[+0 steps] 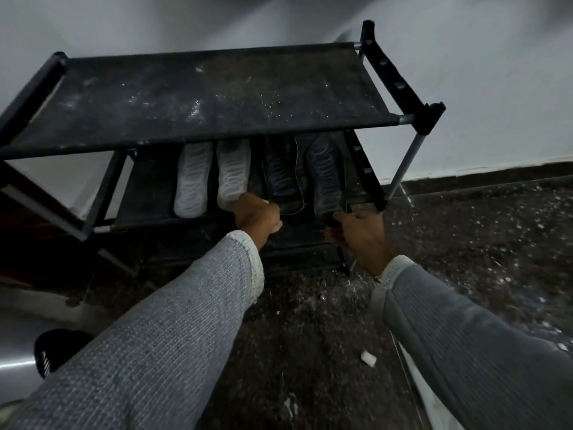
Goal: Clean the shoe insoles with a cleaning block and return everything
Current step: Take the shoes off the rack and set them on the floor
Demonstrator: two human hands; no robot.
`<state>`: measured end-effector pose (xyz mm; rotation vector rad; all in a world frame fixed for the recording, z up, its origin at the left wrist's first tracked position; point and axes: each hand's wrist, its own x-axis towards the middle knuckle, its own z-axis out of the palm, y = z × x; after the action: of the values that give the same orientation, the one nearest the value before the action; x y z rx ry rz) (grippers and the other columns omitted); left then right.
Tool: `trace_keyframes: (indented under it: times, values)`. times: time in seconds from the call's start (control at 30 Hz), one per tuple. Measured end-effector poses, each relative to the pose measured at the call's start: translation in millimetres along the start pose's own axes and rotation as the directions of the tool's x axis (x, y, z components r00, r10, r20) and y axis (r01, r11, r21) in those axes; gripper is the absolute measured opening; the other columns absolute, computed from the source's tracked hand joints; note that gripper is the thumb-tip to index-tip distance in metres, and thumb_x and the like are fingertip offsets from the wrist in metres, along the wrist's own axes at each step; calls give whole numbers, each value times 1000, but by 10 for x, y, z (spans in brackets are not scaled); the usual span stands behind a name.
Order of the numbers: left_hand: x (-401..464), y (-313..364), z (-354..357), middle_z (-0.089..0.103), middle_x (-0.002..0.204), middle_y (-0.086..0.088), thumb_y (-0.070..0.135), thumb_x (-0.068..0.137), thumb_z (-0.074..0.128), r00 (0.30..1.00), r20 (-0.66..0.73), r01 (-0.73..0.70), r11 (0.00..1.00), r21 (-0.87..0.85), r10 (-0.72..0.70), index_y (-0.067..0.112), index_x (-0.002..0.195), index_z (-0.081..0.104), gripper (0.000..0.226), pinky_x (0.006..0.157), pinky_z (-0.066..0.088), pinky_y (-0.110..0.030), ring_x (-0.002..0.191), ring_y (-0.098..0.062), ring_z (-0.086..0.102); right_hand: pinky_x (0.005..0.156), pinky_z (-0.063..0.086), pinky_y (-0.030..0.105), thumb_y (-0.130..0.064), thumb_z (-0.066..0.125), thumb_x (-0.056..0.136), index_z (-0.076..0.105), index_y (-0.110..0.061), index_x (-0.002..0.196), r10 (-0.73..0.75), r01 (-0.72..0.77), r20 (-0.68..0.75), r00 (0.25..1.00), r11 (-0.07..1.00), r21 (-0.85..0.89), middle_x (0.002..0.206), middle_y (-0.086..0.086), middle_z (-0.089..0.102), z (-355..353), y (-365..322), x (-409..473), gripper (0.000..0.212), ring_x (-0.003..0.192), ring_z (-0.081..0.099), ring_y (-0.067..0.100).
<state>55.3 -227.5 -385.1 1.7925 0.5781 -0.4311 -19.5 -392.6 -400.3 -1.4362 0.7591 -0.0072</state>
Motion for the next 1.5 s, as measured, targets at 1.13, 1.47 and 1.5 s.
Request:
trace_keyframes:
  times: [1.13, 1.47, 1.5]
  values:
    - [-474, -145, 164, 62, 110, -15, 0, 93, 59, 986, 78, -121, 954, -275, 147, -1, 118, 52, 26, 56, 57, -27, 82, -17, 64, 83, 57, 43, -8, 68, 88, 66, -5, 83, -214, 211, -66, 975, 976, -47, 84, 14, 69, -177, 61, 93, 6, 84, 66, 28]
    - [-1252, -849, -95, 65, 102, -8, 4, 94, 58, 984, 119, -96, 960, -263, 131, 1, 119, 55, 25, 61, 57, -23, 88, -16, 65, 87, 55, 53, -13, 68, 89, 64, -15, 80, -122, 123, 21, 992, 992, -31, 96, 20, 70, -565, 497, -827, 10, 96, 67, 37]
    - [-1319, -940, -123, 66, 102, -8, 4, 94, 59, 985, 117, -91, 963, -252, 124, 1, 118, 55, 25, 63, 58, -24, 90, -18, 65, 87, 55, 51, -14, 67, 89, 64, -16, 80, -120, 121, 34, 992, 991, -51, 92, 17, 70, -598, 547, -908, 10, 92, 68, 34]
